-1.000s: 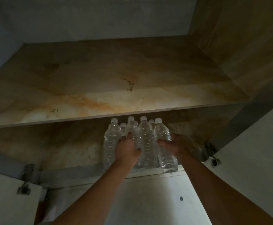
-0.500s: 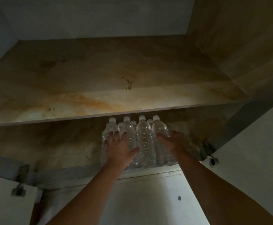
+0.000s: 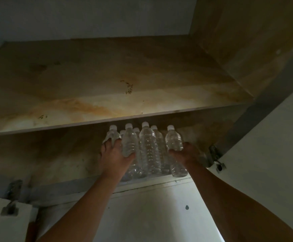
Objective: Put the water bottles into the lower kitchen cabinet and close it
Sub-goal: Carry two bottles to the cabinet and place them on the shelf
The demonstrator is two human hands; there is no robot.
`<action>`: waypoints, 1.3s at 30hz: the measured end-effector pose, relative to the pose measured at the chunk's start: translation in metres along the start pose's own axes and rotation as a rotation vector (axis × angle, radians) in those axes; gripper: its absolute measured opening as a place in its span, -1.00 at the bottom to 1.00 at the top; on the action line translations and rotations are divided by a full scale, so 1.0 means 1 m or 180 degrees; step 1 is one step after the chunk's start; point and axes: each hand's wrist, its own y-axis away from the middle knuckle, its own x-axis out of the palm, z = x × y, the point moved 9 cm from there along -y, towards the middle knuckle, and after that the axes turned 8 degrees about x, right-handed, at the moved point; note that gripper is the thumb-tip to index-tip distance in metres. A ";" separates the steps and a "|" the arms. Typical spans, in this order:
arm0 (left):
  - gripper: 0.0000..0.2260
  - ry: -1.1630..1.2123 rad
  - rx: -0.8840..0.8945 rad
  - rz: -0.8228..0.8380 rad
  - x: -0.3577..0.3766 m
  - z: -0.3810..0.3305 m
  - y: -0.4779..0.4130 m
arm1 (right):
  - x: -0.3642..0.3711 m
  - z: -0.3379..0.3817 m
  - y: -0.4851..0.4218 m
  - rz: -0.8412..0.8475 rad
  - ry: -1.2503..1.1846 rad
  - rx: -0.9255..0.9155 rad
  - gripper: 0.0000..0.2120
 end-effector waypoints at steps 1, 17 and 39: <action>-0.25 0.0008 -0.0010 0.0012 0.000 0.001 0.001 | 0.002 -0.004 -0.001 -0.0018 0.0089 0.0013 -0.69; -0.29 0.0196 0.0451 0.0240 0.008 0.007 0.017 | 0.008 -0.011 -0.016 0.0014 -0.0351 -0.0243 -0.76; -0.41 -0.0079 0.0654 0.0518 0.008 0.015 0.043 | 0.005 -0.001 0.030 -0.0231 0.1326 -0.0350 -0.51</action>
